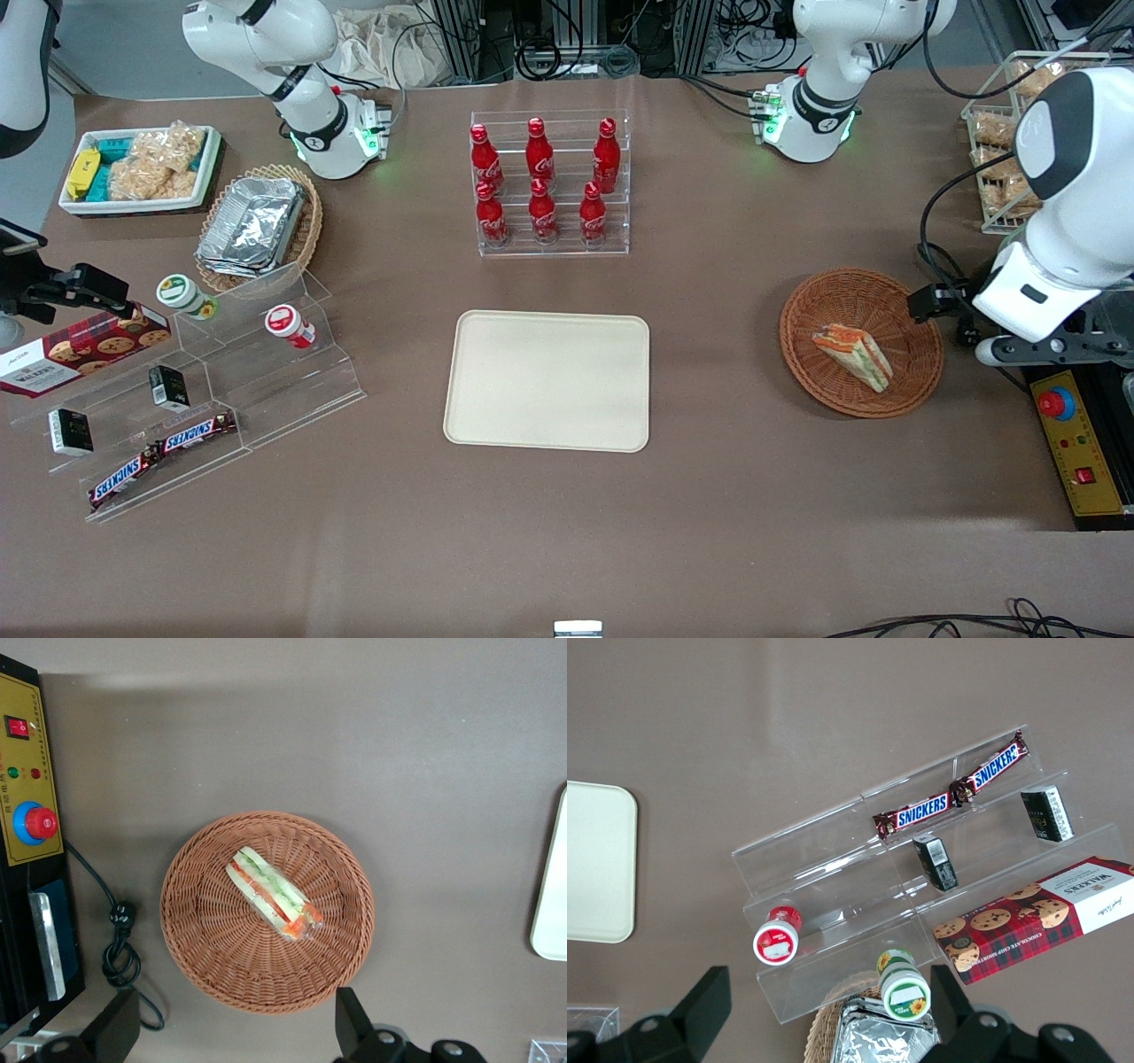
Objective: Place sandwich from basket to tray
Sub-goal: 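Lower the open left gripper over the wrapped sandwich in the wicker basket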
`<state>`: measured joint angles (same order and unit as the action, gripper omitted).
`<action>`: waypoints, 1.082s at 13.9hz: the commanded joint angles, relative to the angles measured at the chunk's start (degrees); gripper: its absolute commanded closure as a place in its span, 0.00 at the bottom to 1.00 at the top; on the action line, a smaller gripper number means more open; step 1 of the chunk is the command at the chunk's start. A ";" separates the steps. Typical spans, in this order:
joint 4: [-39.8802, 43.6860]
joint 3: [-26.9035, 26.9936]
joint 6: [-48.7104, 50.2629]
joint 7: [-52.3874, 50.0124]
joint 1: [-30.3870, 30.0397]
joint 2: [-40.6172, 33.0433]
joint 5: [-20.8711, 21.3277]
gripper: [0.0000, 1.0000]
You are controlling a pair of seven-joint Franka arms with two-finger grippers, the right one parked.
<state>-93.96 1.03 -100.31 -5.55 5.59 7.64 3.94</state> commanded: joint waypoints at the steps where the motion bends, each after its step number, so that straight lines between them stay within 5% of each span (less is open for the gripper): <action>1: 4.40 -0.24 3.10 -1.48 0.21 3.09 -0.68 0.01; 5: -0.15 -0.07 2.67 -15.66 0.03 2.12 -0.95 0.01; 7: -5.94 0.37 -4.42 -32.00 -2.15 2.82 -3.57 0.01; 11: -22.03 0.46 -24.73 -41.80 -5.50 3.25 -3.15 0.01; 15: -22.23 0.29 -25.81 -53.94 -5.07 7.73 -1.05 0.01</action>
<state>-116.32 1.61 -125.63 -54.85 0.08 14.71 1.78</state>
